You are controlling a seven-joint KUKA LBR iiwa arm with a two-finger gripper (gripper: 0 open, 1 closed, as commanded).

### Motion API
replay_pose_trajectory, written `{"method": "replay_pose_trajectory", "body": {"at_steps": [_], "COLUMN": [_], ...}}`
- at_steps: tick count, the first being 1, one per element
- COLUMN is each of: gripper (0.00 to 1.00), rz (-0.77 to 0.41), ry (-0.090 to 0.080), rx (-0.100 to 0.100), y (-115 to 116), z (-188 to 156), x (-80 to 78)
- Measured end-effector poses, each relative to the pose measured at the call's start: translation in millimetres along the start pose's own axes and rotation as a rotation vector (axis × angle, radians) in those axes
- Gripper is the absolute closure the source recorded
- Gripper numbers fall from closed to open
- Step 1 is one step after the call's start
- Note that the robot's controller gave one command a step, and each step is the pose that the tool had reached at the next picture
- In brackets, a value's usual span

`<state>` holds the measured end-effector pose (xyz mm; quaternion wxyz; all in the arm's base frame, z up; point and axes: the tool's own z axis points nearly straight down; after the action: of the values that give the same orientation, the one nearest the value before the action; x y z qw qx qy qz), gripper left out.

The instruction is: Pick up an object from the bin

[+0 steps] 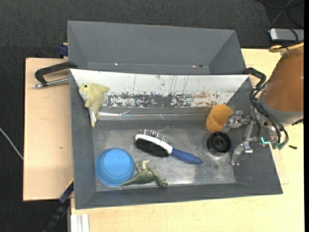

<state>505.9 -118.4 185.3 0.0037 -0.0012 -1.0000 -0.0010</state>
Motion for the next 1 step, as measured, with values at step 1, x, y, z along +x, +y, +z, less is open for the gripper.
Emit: {"method": "replay_pose_trajectory", "body": {"at_steps": [1], "gripper": [0.00], "rz": [0.282], "ry": [-0.045], "rx": [0.002], "y": [-20.9], "z": [106.2], "x": [-15.7]}}
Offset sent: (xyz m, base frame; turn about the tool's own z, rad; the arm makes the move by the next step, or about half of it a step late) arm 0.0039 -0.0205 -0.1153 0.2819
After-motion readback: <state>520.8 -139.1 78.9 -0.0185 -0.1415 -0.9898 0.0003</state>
